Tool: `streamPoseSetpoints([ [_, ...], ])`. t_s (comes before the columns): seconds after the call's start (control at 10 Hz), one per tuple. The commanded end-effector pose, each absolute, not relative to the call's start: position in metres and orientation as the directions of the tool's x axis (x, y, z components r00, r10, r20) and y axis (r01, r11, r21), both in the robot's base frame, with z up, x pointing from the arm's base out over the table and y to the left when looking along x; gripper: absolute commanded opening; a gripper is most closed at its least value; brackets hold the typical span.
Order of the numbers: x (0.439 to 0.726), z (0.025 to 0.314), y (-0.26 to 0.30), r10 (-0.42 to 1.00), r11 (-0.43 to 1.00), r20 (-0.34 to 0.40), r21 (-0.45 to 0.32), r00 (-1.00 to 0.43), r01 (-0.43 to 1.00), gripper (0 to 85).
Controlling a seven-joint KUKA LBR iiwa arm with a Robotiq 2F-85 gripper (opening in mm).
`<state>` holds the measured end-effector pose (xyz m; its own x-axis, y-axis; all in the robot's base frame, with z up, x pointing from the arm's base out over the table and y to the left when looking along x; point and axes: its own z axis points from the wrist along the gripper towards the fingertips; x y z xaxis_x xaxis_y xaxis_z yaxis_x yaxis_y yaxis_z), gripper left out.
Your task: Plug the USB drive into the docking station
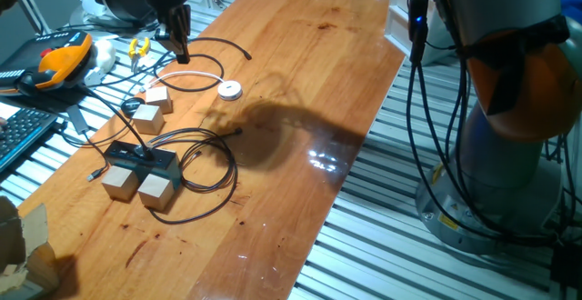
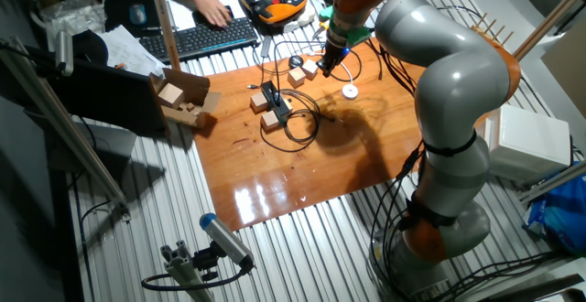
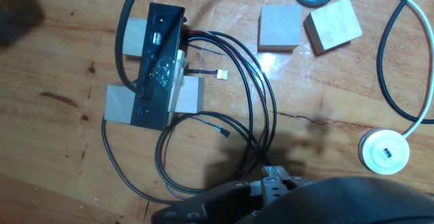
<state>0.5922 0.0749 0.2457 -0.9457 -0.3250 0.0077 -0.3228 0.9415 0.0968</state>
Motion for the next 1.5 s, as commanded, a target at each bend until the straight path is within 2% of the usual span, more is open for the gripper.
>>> streamPoseSetpoints([
  [0.0, 0.5921, 0.2459, 0.0748, -0.325, 0.942, 0.006, 0.094, -0.946, -0.323, 0.0],
  [1.4, 0.5922, 0.2473, 0.0767, -0.333, 0.939, 0.012, 0.1, -0.943, -0.33, 0.0],
])
